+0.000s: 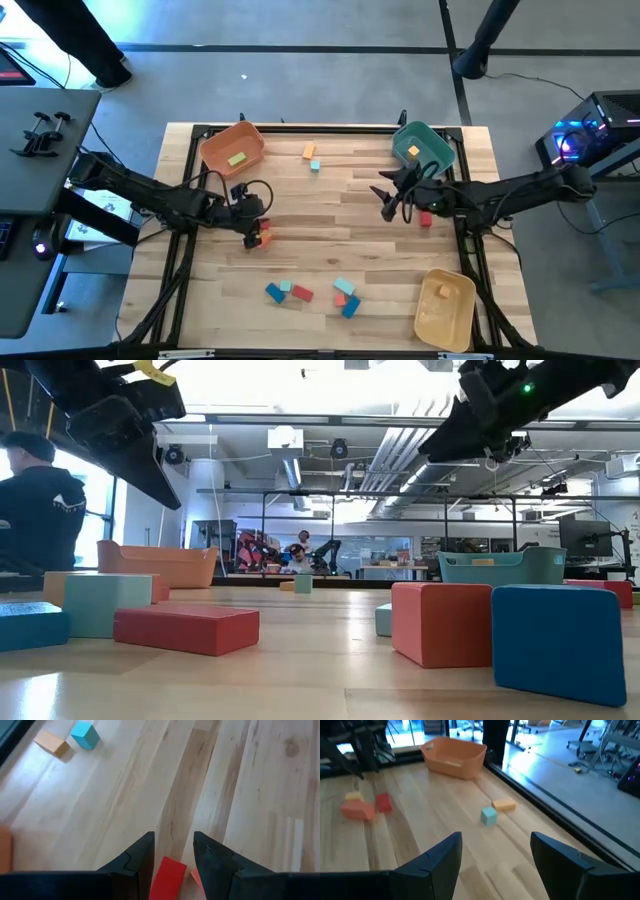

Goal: Sort blocks by size
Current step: Put the thin red rectangular block into the orange bin

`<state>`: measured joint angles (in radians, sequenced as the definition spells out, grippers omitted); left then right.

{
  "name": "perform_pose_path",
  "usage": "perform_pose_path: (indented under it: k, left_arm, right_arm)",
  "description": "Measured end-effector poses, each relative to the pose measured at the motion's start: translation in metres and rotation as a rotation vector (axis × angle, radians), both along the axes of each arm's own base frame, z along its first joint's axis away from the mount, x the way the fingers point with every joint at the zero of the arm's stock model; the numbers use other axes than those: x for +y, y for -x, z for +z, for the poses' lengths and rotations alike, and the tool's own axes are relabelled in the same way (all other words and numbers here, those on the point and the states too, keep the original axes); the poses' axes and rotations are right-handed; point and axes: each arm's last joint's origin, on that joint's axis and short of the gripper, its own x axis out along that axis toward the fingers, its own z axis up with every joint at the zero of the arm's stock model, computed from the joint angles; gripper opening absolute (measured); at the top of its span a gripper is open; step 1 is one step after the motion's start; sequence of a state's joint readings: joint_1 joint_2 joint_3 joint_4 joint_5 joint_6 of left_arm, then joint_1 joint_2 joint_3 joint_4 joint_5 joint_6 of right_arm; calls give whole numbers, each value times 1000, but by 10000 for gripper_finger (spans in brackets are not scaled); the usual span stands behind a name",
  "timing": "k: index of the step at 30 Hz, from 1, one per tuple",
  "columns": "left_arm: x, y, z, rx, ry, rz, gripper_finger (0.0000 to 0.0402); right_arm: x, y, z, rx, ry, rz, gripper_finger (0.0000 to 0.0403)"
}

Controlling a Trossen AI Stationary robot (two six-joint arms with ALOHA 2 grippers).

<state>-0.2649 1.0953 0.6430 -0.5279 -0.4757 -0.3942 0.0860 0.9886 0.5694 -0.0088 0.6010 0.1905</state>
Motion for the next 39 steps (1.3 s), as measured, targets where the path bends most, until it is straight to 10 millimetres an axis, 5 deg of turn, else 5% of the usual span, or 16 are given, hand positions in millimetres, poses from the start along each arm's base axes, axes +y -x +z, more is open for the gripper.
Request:
perform_pose_path:
  k: [12,24,39]
  left_arm:
    - [3,-2,-1,54,63,-144,128]
    - [25,12,-19,290,166,2,218]
    - [43,-4,-55,509,153,1,277]
  right_arm:
    - [13,-5,-10,30,-49,36,233]
    - [24,-23,-31,84,-45,69,233]
    - [25,-25,-26,78,35,114,233]
